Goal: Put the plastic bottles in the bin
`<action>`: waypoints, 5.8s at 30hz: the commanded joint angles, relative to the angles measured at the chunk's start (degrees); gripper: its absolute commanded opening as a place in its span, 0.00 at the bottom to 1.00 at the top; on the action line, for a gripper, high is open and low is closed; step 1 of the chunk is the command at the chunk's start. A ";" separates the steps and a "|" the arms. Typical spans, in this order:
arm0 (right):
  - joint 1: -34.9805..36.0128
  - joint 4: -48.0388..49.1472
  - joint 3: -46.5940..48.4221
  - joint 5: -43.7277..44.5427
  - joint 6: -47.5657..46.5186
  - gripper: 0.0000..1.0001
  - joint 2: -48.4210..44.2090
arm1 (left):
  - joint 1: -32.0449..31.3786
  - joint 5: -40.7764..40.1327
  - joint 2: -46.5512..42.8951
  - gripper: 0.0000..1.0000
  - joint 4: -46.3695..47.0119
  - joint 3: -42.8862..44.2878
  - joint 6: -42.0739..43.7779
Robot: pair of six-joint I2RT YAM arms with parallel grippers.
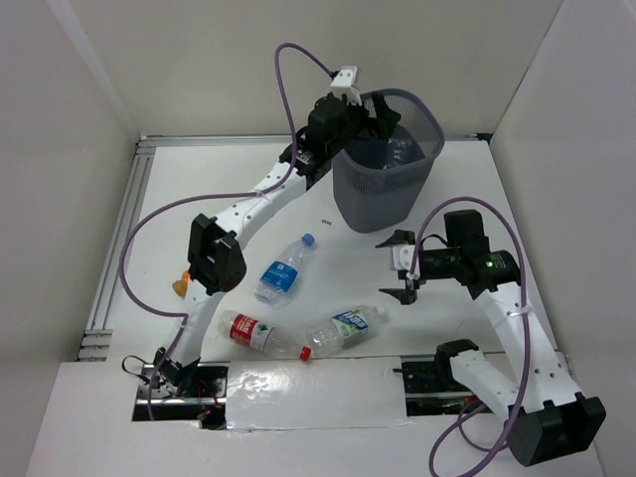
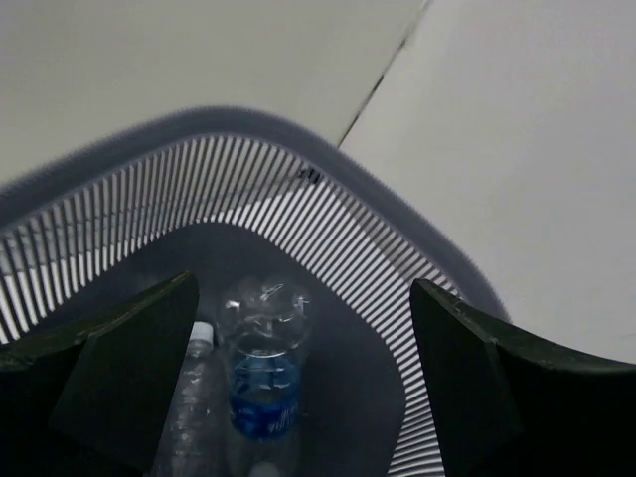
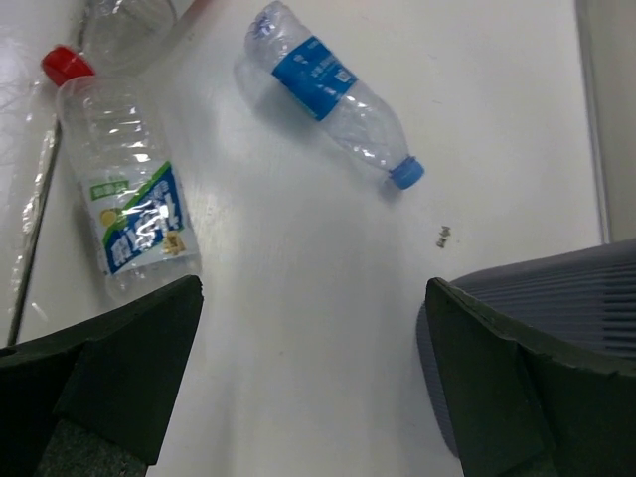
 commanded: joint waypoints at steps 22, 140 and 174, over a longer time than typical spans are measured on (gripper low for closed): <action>33.08 25.51 -16.57 22.48 7.58 0.93 25.71 | -7.70 -23.13 -85.94 1.00 -40.70 -83.19 -19.55; 32.98 43.87 5.48 29.59 1.94 1.00 41.94 | 14.43 -31.23 -79.95 1.00 -57.94 -79.39 -45.65; 28.43 8.60 48.54 3.78 7.63 0.11 52.71 | 47.58 -3.98 -67.59 1.00 -45.03 -92.16 -48.66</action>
